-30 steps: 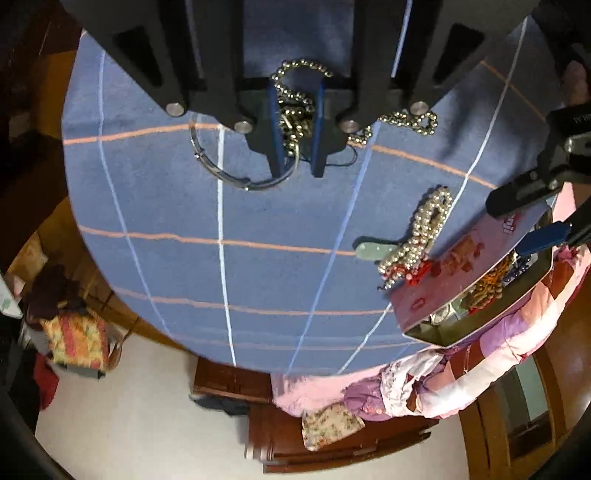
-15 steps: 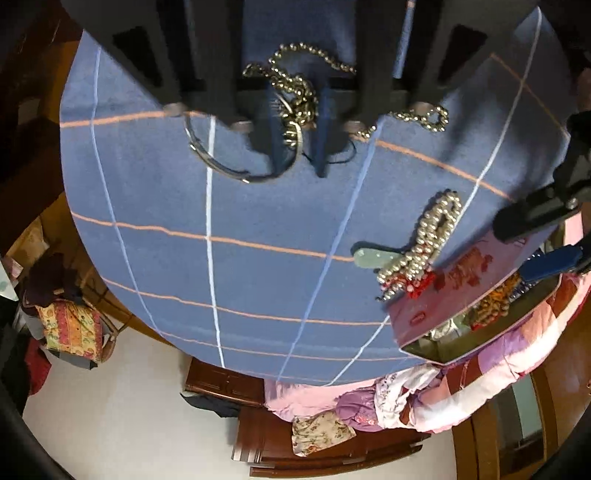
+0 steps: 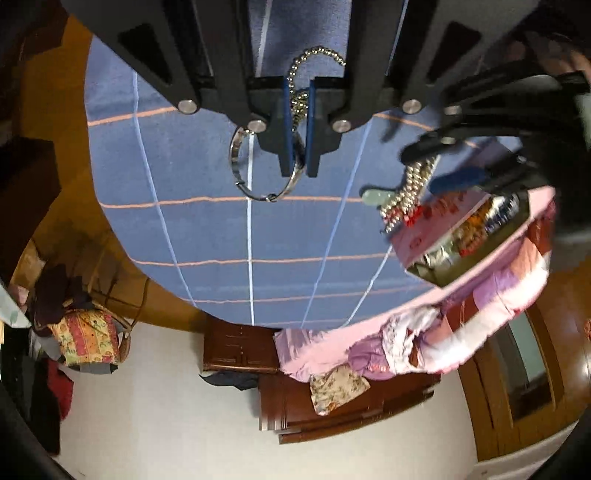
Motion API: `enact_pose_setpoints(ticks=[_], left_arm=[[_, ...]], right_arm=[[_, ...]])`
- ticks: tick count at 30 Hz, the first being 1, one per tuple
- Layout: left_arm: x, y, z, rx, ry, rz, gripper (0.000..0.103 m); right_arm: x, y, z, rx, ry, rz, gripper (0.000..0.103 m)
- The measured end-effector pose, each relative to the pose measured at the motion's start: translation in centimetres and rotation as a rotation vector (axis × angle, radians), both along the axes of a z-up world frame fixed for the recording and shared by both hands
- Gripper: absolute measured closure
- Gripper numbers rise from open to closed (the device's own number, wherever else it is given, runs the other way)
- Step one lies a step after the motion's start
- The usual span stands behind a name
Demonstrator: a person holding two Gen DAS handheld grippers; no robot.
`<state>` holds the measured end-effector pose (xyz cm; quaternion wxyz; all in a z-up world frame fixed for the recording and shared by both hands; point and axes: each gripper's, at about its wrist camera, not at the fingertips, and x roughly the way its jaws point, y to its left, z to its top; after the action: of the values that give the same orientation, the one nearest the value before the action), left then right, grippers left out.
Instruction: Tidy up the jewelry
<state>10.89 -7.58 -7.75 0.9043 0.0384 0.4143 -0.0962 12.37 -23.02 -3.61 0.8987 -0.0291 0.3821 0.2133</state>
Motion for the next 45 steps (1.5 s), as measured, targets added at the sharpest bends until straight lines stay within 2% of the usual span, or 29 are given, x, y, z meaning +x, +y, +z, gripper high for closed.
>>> enact_pose_setpoints(ticks=[2,5,6,7,8,10,14,18,22,23,25,26,28,30,32,36,39,42,44,45], left_arm=[[0.6,-0.1,-0.3,0.028,0.011,0.020,0.055],[1.4,0.2,-0.9,-0.001,0.050,0.037,0.056],[1.4,0.3,-0.8,-0.006,0.048,0.037,0.059],[1.3,0.3,-0.7,-0.004,0.046,0.042,0.080],[1.4,0.4,-0.6,-0.007,0.046,0.040,0.090],[1.2,0.4,-0.6,-0.028,0.047,0.024,0.091],[0.0,0.6,0.9,-0.050,-0.017,0.011,0.091],[-1.1,1.5,3.7,-0.092,-0.100,0.014,0.091],[-1.6,2.8,5.9,-0.131,-0.149,0.031,0.091],[-1.6,3.0,6.1,-0.135,-0.156,0.036,0.091],[-1.6,3.4,6.8,-0.138,-0.174,0.041,0.091],[-1.6,3.7,6.9,-0.142,-0.178,0.046,0.091],[-1.7,4.0,7.1,-0.140,-0.186,0.051,0.091],[-1.6,4.2,7.1,-0.144,-0.185,0.054,0.091],[-1.5,4.4,7.2,-0.144,-0.190,0.055,0.091],[-1.6,5.0,7.6,-0.151,-0.203,0.063,0.091],[-1.7,5.4,7.8,-0.157,-0.212,0.069,0.091],[-1.9,5.6,8.0,-0.156,-0.217,0.071,0.091],[-2.0,5.7,8.0,-0.153,-0.217,0.069,0.091],[-2.0,5.7,8.0,-0.154,-0.217,0.069,0.091]], right_arm=[[-0.2,-0.4,0.5,0.044,-0.009,0.004,0.095],[-0.3,-0.9,1.1,0.117,-0.009,0.016,0.095],[-0.3,-1.1,1.3,0.147,-0.009,0.018,0.095],[-0.2,-1.2,1.4,0.168,-0.008,0.020,0.095],[-0.4,-1.3,1.5,0.182,-0.008,0.021,0.095],[-0.4,-1.6,1.9,0.219,-0.012,0.024,0.095],[-0.7,-1.9,3.0,0.286,-0.024,0.039,0.095],[-1.3,-2.0,4.8,0.337,-0.061,0.054,0.095],[-2.0,-1.9,6.8,0.381,-0.114,0.079,0.095],[-1.9,-1.7,6.9,0.376,-0.117,0.082,0.095],[-1.4,-0.8,6.4,0.298,-0.113,0.062,0.095],[-0.8,-0.6,5.7,0.300,-0.079,0.056,0.095],[-0.6,-1.1,5.3,0.364,-0.052,0.072,0.095],[-0.6,-0.9,5.1,0.360,-0.059,0.075,0.095],[-0.1,-1.3,4.7,0.419,-0.020,0.088,0.096],[-0.9,-1.0,6.8,0.429,-0.082,0.120,0.096],[-1.1,0.0,7.5,0.351,-0.122,0.126,0.096],[-1.2,1.6,6.2,0.195,-0.123,0.142,0.096],[-1.4,3.2,4.4,0.062,-0.112,0.150,0.090],[-1.5,3.6,3.6,0.027,-0.097,0.158,0.075]])
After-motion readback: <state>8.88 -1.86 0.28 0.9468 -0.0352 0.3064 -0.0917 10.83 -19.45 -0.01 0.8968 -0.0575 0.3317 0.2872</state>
